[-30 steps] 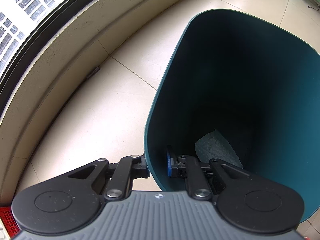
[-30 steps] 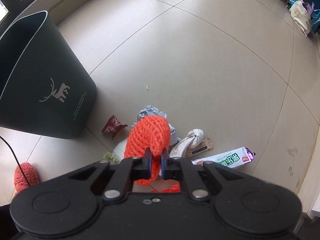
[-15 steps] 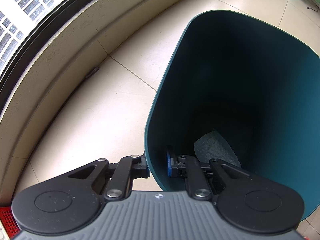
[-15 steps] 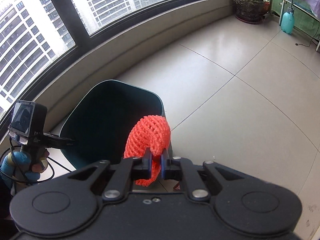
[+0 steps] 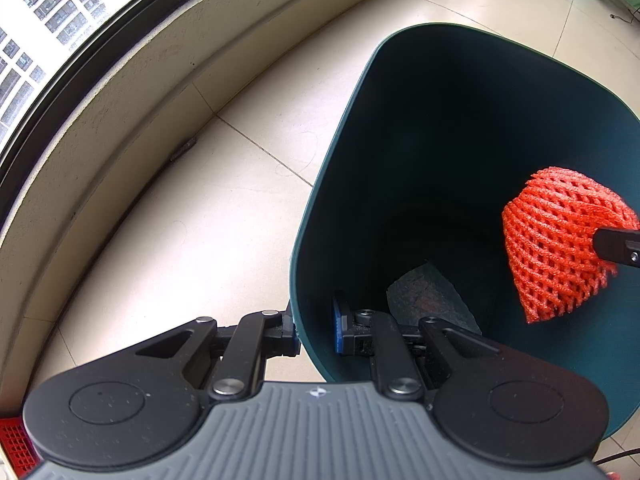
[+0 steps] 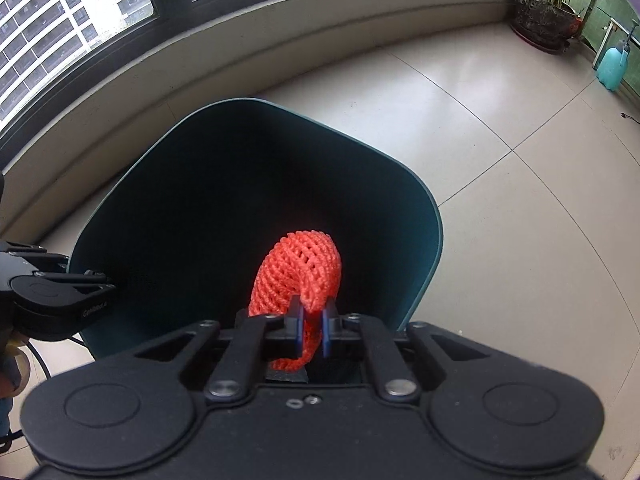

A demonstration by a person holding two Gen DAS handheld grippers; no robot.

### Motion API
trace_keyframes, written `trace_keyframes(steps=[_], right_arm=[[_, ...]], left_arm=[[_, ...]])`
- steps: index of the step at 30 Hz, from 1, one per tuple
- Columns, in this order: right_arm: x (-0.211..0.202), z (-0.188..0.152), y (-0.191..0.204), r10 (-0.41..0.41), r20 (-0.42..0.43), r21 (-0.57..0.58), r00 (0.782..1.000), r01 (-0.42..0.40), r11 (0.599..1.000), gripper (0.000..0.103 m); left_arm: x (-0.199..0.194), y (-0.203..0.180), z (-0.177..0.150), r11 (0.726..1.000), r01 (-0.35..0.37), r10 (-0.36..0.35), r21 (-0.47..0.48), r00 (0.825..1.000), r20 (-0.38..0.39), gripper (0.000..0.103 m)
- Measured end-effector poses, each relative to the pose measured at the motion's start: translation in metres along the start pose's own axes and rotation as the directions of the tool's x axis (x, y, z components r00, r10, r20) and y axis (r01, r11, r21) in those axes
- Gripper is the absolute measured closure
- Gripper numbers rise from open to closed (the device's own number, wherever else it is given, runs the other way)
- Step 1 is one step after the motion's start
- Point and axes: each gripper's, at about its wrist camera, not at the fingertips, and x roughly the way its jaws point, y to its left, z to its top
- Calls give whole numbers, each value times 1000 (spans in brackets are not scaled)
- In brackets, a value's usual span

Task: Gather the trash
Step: 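Carry the red mesh net into the bin and open the right gripper, then withdraw the right gripper from the bin toward the red plastic bag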

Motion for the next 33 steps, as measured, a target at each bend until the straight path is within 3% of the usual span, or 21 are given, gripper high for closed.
trace_keyframes(steps=[11,15,21,27,33], right_arm=[[35,-7,16,-36,-66,-42,997,33,999,82],[33,-8,18,-29,-52,-57,998,26,998,73],[10,-9,17,14,-15,-66,1000,-15,998,54],[-32,-17,-2,90,31,-42,995,-88,995,46],[-68,-33,-31,100,73,-17,992,-99,995,42]], left_arm=[[-2,-6,-3,1000,-8,8,14,1000,9,89],[-2,-7,-4,1000,-10,10,15,1000,10,89],[-1,-6,-4,1000,-11,11,14,1000,10,89],[-1,-8,-4,1000,-19,19,18,1000,12,89],[-1,-9,-5,1000,-24,24,19,1000,14,89]])
